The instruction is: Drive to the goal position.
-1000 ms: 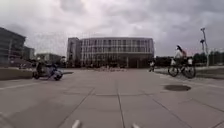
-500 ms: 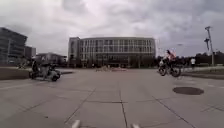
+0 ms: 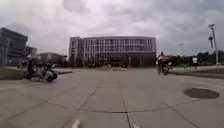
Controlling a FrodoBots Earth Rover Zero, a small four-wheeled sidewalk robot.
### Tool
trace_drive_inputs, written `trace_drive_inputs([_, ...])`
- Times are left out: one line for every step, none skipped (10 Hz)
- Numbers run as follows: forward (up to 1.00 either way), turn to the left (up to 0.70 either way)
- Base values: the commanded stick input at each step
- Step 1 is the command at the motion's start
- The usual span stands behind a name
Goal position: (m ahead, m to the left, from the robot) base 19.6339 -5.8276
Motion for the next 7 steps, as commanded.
trace_drive_inputs([0.85, 0.0])
trace_drive_inputs([0.85, 0.0])
trace_drive_inputs([0.85, 0.0])
trace_drive_inputs([0.85, 0.0])
trace_drive_inputs([0.85, 0.0])
trace_drive_inputs([0.85, 0.0])
trace_drive_inputs([0.85, 0.0])
